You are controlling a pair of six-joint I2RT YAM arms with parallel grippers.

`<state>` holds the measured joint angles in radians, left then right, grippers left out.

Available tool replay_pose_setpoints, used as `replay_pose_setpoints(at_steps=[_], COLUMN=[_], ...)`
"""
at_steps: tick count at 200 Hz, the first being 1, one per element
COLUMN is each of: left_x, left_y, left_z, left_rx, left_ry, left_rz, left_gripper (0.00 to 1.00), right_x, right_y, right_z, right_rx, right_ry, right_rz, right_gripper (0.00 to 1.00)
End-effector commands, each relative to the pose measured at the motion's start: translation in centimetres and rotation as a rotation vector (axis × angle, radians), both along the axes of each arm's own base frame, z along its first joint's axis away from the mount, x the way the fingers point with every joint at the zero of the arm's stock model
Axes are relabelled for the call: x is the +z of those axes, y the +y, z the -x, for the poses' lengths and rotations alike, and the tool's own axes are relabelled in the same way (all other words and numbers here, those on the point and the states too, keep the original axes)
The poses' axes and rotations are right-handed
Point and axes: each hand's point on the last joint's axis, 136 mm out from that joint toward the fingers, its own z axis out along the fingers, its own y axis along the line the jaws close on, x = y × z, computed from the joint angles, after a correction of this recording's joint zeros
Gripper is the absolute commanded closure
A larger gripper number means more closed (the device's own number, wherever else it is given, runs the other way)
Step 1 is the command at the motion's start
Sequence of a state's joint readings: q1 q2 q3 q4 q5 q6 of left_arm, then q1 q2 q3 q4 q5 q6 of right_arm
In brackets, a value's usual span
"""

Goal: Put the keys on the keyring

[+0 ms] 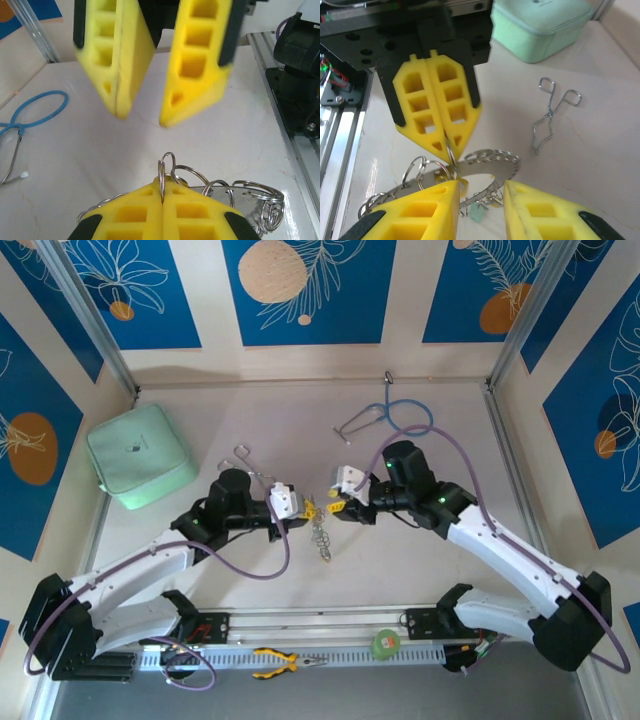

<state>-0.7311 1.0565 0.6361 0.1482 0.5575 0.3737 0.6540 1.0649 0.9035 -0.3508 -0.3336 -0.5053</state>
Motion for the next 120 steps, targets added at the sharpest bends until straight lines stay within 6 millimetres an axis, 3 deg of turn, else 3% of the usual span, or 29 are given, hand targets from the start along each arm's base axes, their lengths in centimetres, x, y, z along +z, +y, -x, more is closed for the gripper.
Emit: replay_pose_setpoints(at_steps=[1,96,120], left_x=[2.6,2.8,2.8], left_y=[-0.3,-0.4,-0.5], left_z=[0.6,0.3,0.3], left_rx=[-0.034,-0.026,-0.03], left_ry=[-0.044,-0.048,-0.047], left_rz=[0.105,0.117,0.119], left_gripper=[1.0,1.0,1.0], right_x=[0.1,-0.7,-0.9], right_y=[0.5,1.0,1.1], right_z=[1.5,2.0,1.7], right_rx=[0.059,0.09,0.081], right_ry=[0.069,0.152,0.155], right_rz=[-0.074,-0.076,-0.07], right_gripper=[0.73,0.76,0.84])
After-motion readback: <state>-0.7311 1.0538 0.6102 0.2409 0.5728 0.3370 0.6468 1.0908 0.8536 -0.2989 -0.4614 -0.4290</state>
